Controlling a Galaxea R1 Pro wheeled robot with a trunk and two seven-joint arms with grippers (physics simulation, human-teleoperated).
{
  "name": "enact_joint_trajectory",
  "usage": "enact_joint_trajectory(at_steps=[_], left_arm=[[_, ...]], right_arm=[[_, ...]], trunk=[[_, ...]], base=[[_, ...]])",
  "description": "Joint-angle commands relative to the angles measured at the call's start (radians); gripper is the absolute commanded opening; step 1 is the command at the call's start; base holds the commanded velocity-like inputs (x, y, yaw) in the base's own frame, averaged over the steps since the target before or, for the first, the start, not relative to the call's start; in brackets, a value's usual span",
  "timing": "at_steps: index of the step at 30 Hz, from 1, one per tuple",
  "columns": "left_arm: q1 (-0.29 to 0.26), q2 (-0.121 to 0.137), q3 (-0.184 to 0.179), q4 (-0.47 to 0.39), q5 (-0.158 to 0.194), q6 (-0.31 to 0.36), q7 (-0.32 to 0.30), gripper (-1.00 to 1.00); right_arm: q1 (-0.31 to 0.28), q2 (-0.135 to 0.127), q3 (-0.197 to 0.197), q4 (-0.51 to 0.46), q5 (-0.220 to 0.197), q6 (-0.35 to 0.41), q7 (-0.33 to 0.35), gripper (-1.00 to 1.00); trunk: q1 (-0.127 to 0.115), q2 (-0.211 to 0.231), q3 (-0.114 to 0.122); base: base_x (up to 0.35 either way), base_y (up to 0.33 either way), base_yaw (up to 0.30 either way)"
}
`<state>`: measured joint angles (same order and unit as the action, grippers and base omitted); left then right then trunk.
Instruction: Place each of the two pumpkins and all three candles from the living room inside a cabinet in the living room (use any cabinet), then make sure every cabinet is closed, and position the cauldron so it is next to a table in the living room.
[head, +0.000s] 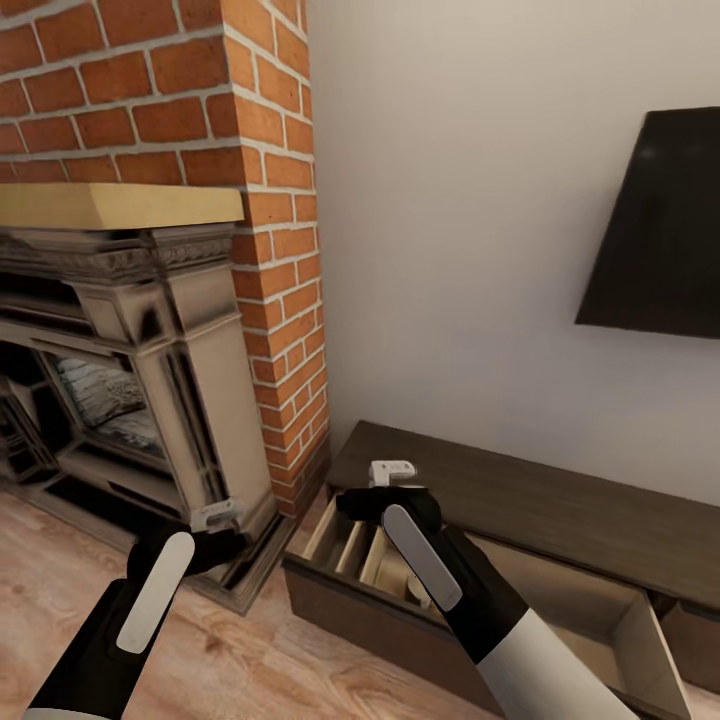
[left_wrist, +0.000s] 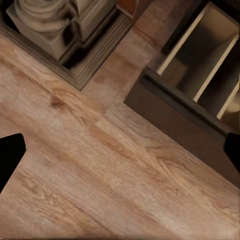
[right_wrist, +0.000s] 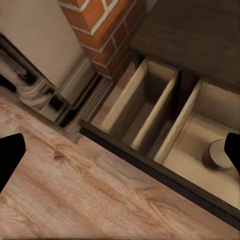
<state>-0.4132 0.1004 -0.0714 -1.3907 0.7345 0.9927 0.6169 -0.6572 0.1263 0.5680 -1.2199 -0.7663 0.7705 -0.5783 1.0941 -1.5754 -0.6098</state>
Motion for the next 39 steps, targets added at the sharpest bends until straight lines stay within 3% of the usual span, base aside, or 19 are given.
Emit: enact_joint_trajectory(at_steps=[1,34,39], left_arm=[[-0.001,0.001,-0.002,-0.001,0.009,0.001,0.01,1.0],[-0.001,0.003,0.001,0.002,0.007,0.001,0.011,1.0],[0.003,0.005,0.046,0.003,0.006,0.001,0.012,1.0]], right_arm=[[-0.001,0.0,0.001,-0.001,-0.01,0.001,-0.011,1.0],[-0.001,0.005,0.001,0.0,-0.01,0.0,-0.011,1.0],[-0.001,0.005,0.001,0.0,-0.009,0.0,-0.011,1.0]], trunk=[[0.0,-0.001,-0.001],[0.0,-0.001,0.014],[0.0,-0.001,0.016]], base=[[-0.03,0.007,0.276],[-0.035,0.027,0.276],[-0.008,0.007,0.276]])
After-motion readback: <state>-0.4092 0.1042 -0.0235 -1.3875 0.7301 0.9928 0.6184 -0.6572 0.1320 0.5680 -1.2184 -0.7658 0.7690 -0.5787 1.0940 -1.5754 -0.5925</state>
